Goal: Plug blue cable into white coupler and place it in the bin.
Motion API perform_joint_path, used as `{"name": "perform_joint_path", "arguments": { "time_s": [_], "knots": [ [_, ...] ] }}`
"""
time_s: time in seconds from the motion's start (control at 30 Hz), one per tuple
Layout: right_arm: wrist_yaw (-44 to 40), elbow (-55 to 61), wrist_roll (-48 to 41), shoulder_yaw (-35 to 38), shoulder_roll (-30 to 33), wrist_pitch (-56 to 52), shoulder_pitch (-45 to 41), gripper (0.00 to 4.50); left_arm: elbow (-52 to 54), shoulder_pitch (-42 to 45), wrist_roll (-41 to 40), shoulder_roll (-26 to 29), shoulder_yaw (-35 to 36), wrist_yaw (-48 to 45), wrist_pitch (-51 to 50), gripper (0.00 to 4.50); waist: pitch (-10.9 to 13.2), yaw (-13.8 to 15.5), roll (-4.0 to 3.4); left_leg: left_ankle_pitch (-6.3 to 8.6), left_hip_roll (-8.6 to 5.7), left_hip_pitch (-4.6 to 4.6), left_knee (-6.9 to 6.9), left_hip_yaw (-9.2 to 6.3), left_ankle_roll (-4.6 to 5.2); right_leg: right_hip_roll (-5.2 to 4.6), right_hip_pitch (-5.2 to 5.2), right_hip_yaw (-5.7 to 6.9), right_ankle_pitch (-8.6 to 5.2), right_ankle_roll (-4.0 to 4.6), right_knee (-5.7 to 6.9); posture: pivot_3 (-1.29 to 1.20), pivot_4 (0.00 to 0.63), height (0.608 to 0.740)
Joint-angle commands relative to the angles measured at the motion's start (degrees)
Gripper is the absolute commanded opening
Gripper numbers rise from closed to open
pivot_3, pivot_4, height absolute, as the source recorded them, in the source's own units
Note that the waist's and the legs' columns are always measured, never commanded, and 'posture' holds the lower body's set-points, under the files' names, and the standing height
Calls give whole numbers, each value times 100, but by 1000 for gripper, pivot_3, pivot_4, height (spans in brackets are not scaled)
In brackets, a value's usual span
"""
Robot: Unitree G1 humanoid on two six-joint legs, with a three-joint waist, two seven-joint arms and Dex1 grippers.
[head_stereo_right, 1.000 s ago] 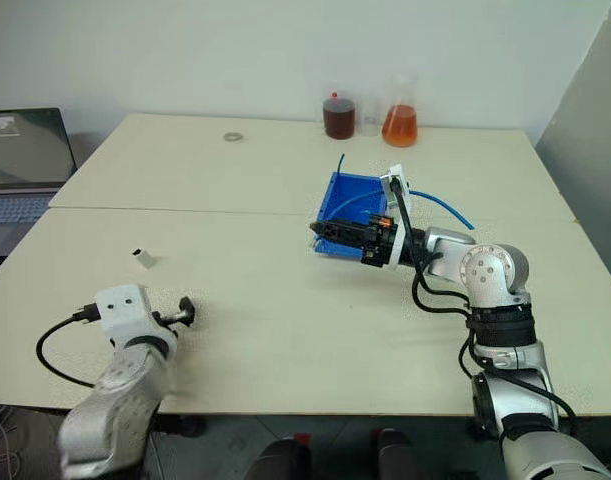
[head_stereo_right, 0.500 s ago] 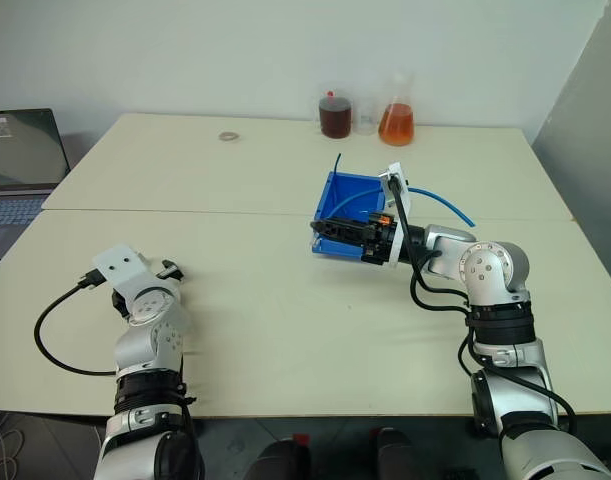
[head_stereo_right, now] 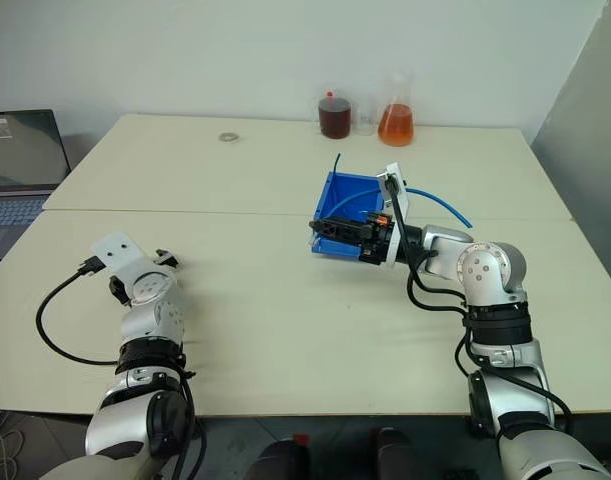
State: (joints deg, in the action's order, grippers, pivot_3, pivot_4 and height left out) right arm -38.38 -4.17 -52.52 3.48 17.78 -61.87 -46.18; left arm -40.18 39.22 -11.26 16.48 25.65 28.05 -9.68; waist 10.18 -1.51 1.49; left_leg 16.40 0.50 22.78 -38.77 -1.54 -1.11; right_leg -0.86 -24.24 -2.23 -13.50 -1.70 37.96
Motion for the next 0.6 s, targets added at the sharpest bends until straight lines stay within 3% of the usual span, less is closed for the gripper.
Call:
{"name": "perform_joint_path", "arguments": {
  "time_s": [0.03, 0.43, 0.57, 0.6],
  "knots": [
    [25, 216, -59, 190, 6, 37, -73, 169, -118, 57, -32, 53, 104, 50, 73, 4043, 0, 0, 0, 0, 0, 0, 0, 0, 0, -1, 0, 0, 0, 0, 0, 0, 150, 740],
    [152, 220, -22, 201, -55, 90, -110, 169, -100, 41, -82, -55, 120, 41, 13, 1759, 0, -1, -1, 0, -4, -1, 0, 1, 0, -6, 0, 0, 0, 0, 3, 0, 150, 740],
    [138, 223, 6, 176, -34, 99, -103, 169, -89, 33, -101, -64, 148, 41, -15, 798, 0, 0, -1, 0, -5, -2, 0, 1, 0, -7, 0, 0, 0, 0, 3, 0, 150, 740],
    [141, 220, 7, 181, -33, 99, -106, 169, -85, 27, -97, -59, 151, 34, -18, 776, 0, 0, -1, 0, -5, -2, 0, 1, 0, -8, 0, 0, 0, 0, 3, 0, 150, 740]
  ]
}}
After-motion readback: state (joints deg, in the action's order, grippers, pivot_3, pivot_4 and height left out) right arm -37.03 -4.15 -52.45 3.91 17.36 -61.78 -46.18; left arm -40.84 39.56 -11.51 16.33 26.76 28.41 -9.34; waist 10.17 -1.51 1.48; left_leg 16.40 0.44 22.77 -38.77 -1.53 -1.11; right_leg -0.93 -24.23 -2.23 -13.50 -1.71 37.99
